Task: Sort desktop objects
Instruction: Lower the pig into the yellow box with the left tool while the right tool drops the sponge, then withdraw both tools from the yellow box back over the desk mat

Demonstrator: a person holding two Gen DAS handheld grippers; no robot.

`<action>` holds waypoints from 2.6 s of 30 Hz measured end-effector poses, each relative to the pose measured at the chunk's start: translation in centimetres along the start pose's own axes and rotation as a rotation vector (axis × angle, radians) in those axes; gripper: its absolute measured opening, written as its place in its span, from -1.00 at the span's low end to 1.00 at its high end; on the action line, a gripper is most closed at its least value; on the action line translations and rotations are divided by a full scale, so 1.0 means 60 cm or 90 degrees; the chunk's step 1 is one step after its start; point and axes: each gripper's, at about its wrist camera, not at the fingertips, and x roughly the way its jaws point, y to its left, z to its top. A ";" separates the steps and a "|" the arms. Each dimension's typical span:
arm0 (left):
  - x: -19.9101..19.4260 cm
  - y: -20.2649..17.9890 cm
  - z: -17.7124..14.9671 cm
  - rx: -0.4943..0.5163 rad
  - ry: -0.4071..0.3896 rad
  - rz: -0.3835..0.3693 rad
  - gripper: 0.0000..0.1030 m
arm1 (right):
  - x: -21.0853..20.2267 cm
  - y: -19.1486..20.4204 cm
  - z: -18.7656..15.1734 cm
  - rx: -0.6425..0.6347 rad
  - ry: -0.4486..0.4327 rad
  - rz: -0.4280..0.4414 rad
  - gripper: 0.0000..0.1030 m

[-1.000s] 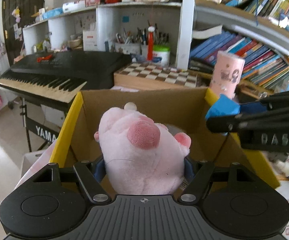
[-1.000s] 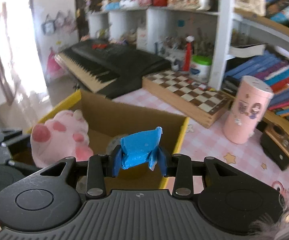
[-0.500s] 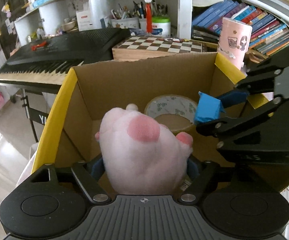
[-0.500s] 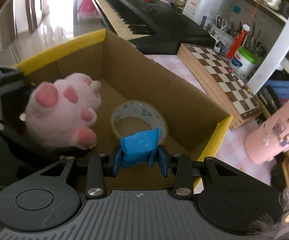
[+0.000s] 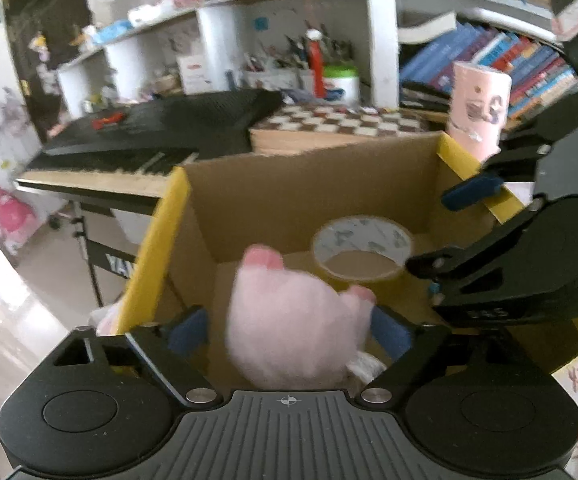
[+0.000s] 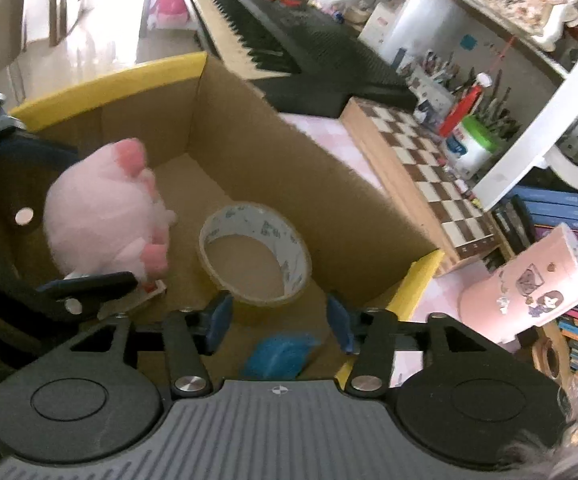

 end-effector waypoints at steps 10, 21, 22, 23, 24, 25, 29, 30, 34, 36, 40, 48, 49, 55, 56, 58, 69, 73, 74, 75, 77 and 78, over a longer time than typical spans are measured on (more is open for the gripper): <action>-0.064 0.028 0.006 -0.072 -0.080 -0.012 0.90 | -0.075 -0.008 -0.017 0.125 -0.061 -0.009 0.20; -0.150 0.041 -0.013 -0.128 -0.145 -0.037 0.91 | -0.186 0.007 -0.062 0.255 -0.131 -0.043 0.23; -0.157 0.041 -0.017 -0.131 -0.147 -0.040 0.91 | -0.194 0.009 -0.068 0.268 -0.137 -0.048 0.24; -0.164 0.042 -0.020 -0.133 -0.149 -0.042 0.91 | -0.203 0.012 -0.074 0.281 -0.142 -0.052 0.25; -0.171 0.042 -0.024 -0.135 -0.151 -0.045 0.91 | -0.210 0.015 -0.080 0.292 -0.146 -0.056 0.26; -0.179 0.042 -0.029 -0.138 -0.154 -0.049 0.91 | -0.218 0.018 -0.087 0.303 -0.150 -0.062 0.27; -0.206 0.044 -0.050 -0.146 -0.159 -0.058 0.91 | -0.243 0.038 -0.115 0.343 -0.161 -0.084 0.28; -0.212 0.044 -0.057 -0.147 -0.160 -0.060 0.91 | -0.249 0.044 -0.122 0.351 -0.162 -0.090 0.28; -0.238 0.045 -0.087 -0.151 -0.162 -0.063 0.91 | -0.272 0.073 -0.152 0.379 -0.171 -0.111 0.28; -0.251 0.047 -0.102 -0.156 -0.161 -0.062 0.91 | -0.286 0.089 -0.165 0.392 -0.179 -0.122 0.28; -0.275 0.051 -0.131 -0.165 -0.158 -0.061 0.91 | -0.313 0.123 -0.188 0.405 -0.190 -0.131 0.30; -0.314 0.053 -0.179 -0.169 -0.153 -0.064 0.91 | -0.340 0.187 -0.226 0.413 -0.171 -0.128 0.33; -0.317 0.052 -0.184 -0.168 -0.150 -0.064 0.91 | -0.343 0.195 -0.231 0.413 -0.169 -0.128 0.36; -0.332 0.054 -0.219 -0.173 -0.125 -0.063 0.91 | -0.354 0.236 -0.257 0.426 -0.155 -0.130 0.44; -0.334 0.055 -0.224 -0.172 -0.123 -0.062 0.91 | -0.355 0.242 -0.261 0.429 -0.152 -0.130 0.44; -0.338 0.055 -0.234 -0.169 -0.117 -0.062 0.91 | -0.357 0.254 -0.268 0.433 -0.145 -0.130 0.48; -0.352 0.037 -0.277 -0.142 -0.077 -0.087 0.91 | -0.366 0.308 -0.294 0.432 -0.098 -0.138 0.58; -0.352 0.030 -0.280 -0.138 -0.071 -0.097 0.91 | -0.370 0.312 -0.300 0.431 -0.087 -0.143 0.58; -0.351 0.029 -0.280 -0.139 -0.068 -0.099 0.91 | -0.371 0.312 -0.302 0.432 -0.084 -0.145 0.58; -0.349 0.028 -0.282 -0.139 -0.065 -0.100 0.91 | -0.371 0.311 -0.305 0.434 -0.080 -0.147 0.58; -0.346 0.023 -0.282 -0.136 -0.057 -0.107 0.91 | -0.372 0.310 -0.311 0.439 -0.073 -0.151 0.58; -0.345 0.019 -0.283 -0.135 -0.055 -0.110 0.91 | -0.373 0.309 -0.315 0.441 -0.069 -0.153 0.58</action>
